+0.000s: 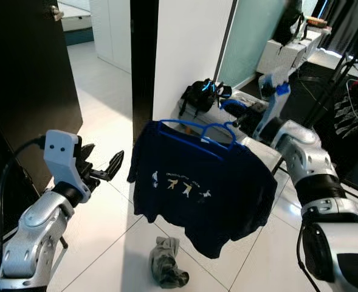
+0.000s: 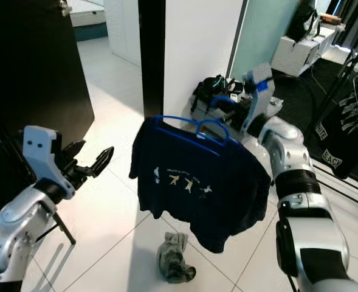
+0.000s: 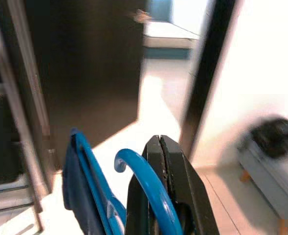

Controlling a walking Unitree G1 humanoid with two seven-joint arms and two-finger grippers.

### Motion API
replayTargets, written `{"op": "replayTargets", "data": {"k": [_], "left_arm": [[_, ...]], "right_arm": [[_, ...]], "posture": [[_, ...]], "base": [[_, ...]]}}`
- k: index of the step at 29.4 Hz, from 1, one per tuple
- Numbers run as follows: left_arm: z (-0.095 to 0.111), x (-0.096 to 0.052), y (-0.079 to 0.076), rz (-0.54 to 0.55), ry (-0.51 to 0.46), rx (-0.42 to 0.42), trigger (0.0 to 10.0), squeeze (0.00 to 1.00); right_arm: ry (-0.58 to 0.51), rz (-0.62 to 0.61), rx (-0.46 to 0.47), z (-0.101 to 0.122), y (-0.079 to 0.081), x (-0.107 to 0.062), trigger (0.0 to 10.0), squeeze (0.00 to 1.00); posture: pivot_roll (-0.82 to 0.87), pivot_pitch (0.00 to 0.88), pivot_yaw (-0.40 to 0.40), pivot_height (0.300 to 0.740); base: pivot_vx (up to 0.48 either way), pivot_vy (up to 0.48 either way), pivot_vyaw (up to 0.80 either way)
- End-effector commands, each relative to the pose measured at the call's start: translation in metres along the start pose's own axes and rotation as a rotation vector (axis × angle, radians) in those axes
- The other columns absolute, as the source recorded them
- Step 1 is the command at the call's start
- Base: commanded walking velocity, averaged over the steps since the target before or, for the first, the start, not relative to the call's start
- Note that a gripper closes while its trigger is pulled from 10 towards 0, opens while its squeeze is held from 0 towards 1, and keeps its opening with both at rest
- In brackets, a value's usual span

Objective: Hang hanger

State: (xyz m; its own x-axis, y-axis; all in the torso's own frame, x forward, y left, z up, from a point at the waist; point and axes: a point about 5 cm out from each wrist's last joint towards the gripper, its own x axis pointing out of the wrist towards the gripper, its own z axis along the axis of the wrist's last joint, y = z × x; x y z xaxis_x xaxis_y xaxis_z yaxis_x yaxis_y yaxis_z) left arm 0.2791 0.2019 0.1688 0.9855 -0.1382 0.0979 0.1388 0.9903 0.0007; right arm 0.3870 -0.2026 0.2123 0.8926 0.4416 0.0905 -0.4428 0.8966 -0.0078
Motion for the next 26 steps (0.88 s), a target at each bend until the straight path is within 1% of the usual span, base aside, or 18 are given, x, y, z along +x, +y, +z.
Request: {"op": "replayTargets", "data": {"k": [1, 2, 3, 4, 5, 7, 8, 9, 10, 11, 13, 14, 17, 26], "left_arm": [[-0.019, -0.002, 0.001, 0.069, 0.076, 0.047, 10.0, 0.00], [-0.032, -0.008, 0.002, 0.112, 0.115, 0.048, 10.0, 0.00], [-0.032, -0.008, 0.002, 0.112, 0.115, 0.048, 10.0, 0.00], [-0.040, -0.012, 0.001, 0.136, 0.138, 0.043, 10.0, 0.00], [-0.041, -0.014, 0.005, 0.166, 0.136, 0.008, 10.0, 0.00], [-0.041, -0.014, 0.005, 0.166, 0.136, 0.008, 10.0, 0.00], [-0.041, -0.014, 0.006, 0.171, 0.128, -0.018, 10.0, 0.00], [-0.041, -0.014, 0.006, 0.171, 0.128, -0.018, 10.0, 0.00], [-0.039, -0.012, 0.007, 0.152, 0.120, -0.011, 10.0, 0.00], [-0.039, -0.012, 0.007, 0.152, 0.120, -0.011, 10.0, 0.00], [-0.036, -0.008, 0.003, 0.101, 0.108, 0.023, 10.0, 0.00], [-0.036, -0.008, 0.003, 0.101, 0.108, 0.023, 10.0, 0.00], [-0.034, -0.003, -0.002, 0.064, 0.088, 0.061, 10.0, 0.00], [-0.036, -0.003, -0.002, 0.075, 0.077, 0.051, 10.0, 0.00]], "right_arm": [[0.034, -0.083, 0.019, -0.015, -0.005, -0.007, 3.1, 0.00], [0.062, -0.119, 0.058, -0.033, 0.000, -0.012, 0.3, 0.00], [0.062, -0.119, 0.058, -0.033, 0.000, -0.012, 0.3, 0.00], [0.082, -0.137, 0.082, -0.043, 0.004, -0.016, 0.0, 0.00], [0.103, -0.189, 0.104, -0.058, 0.007, -0.023, 0.0, 0.00], [0.103, -0.189, 0.104, -0.058, 0.007, -0.023, 0.0, 0.00], [0.118, -0.238, 0.115, -0.070, 0.009, -0.030, 0.0, 0.00], [0.118, -0.238, 0.115, -0.070, 0.009, -0.030, 0.0, 0.00], [0.129, -0.310, 0.095, -0.079, 0.012, -0.036, 0.0, 0.00], [0.129, -0.310, 0.095, -0.079, 0.012, -0.036, 0.0, 0.00], [0.118, -0.351, 0.078, -0.077, 0.009, -0.037, 0.0, 0.00], [0.118, -0.351, 0.078, -0.077, 0.009, -0.037, 0.0, 0.00], [0.118, -0.407, 0.056, -0.076, 0.008, -0.038, 0.0, 0.00], [0.122, -0.420, 0.028, -0.075, 0.014, -0.037, 0.0, 0.00]], "posture": [[0.03, 0.000, -0.081, 0.740], [0.03, 0.000, -0.077, 0.740], [0.03, 0.000, -0.077, 0.740], [0.02, 0.000, -0.077, 0.740], [0.03, 0.000, -0.073, 0.740], [0.03, 0.000, -0.073, 0.740], [0.03, 0.000, -0.071, 0.740], [0.03, 0.000, -0.071, 0.740], [0.02, 0.000, -0.059, 0.740], [0.02, 0.000, -0.059, 0.740], [0.01, 0.000, -0.052, 0.740], [0.01, 0.000, -0.052, 0.740], [0.01, 0.000, -0.051, 0.740], [0.01, 0.000, -0.059, 0.740]], "base": [[0.000, 0.000, 0.00], [0.000, 0.000, -0.80], [0.000, 0.000, -0.80], [0.000, 0.000, -0.80], [0.000, 0.000, -0.80], [0.000, 0.000, -0.80], [0.000, 0.000, -0.80], [0.000, 0.000, -0.80], [0.000, 0.000, -0.80], [0.000, 0.000, -0.80], [0.000, 0.000, -0.80], [0.000, 0.000, -0.80], [0.000, 0.000, -0.80], [0.000, 0.000, -0.80]]}}
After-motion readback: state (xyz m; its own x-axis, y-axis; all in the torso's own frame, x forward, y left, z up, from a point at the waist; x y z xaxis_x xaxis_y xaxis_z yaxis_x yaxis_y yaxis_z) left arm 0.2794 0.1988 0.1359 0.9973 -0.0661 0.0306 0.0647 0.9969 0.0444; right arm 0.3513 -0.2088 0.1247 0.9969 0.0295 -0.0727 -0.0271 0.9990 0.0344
